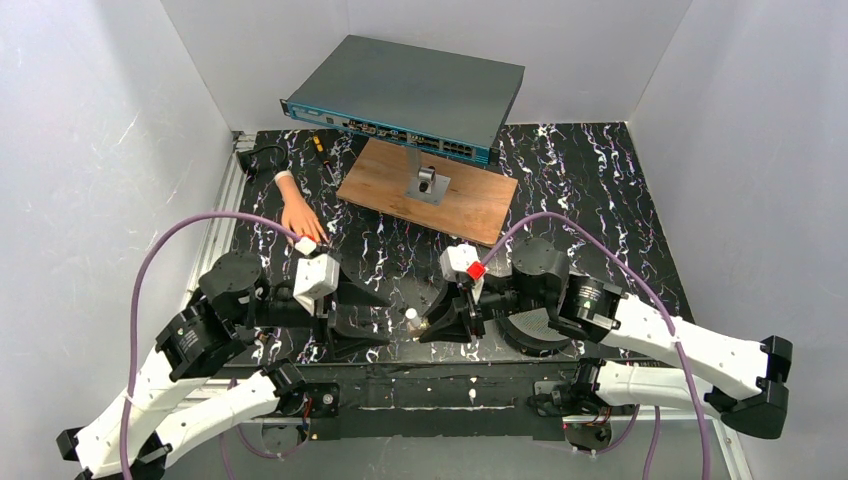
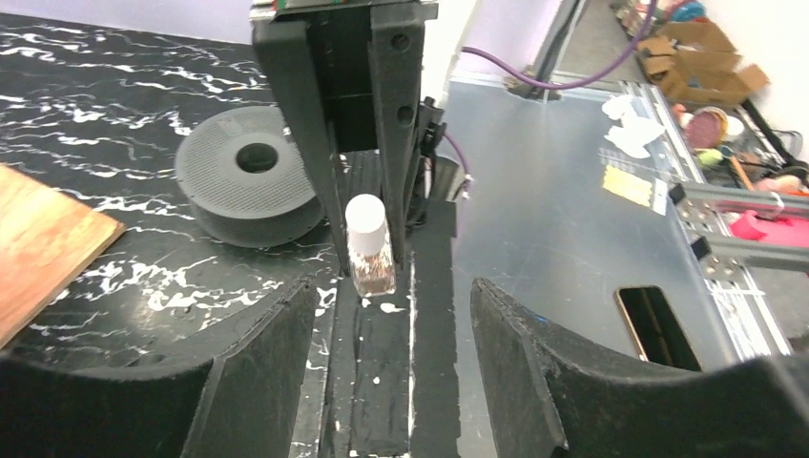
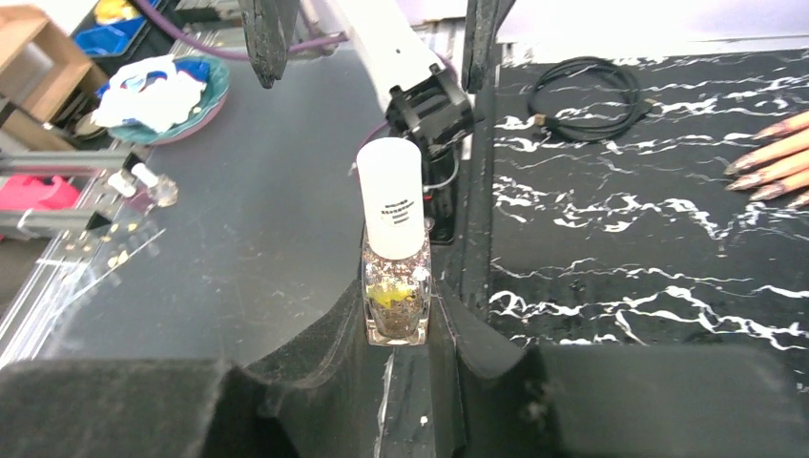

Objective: Paint the nails

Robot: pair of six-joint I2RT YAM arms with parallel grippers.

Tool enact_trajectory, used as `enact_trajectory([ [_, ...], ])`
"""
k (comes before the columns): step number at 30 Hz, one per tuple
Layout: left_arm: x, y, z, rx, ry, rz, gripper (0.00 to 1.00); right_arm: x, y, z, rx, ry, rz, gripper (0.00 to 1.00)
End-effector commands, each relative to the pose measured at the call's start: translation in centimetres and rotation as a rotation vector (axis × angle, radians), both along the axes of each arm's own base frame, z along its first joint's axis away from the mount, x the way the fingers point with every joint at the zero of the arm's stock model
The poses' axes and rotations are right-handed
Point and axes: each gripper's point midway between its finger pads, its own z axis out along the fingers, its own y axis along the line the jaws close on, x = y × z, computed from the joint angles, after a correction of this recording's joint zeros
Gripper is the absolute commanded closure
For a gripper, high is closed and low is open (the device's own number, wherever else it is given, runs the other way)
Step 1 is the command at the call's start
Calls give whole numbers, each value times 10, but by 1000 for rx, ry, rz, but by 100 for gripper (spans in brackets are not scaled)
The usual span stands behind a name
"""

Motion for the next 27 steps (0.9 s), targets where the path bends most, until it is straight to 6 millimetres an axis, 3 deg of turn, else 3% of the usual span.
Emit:
enact_trajectory([
  [1, -21, -9, 13, -33, 21, -155, 43, -17, -1, 28, 62, -38, 119, 99],
  [8, -15, -21, 5, -15, 63, -177, 55, -18, 4, 33, 73, -48, 143, 99],
  [20, -9, -33, -1, -32, 92, -183, 65, -15, 12, 37, 77, -46, 149, 99],
  [24, -7, -35, -8, -22, 101, -177, 77, -15, 14, 39, 79, -47, 151, 99],
  [27, -6, -35, -10, -19, 101, -173, 95, -15, 15, 40, 78, -48, 151, 99],
])
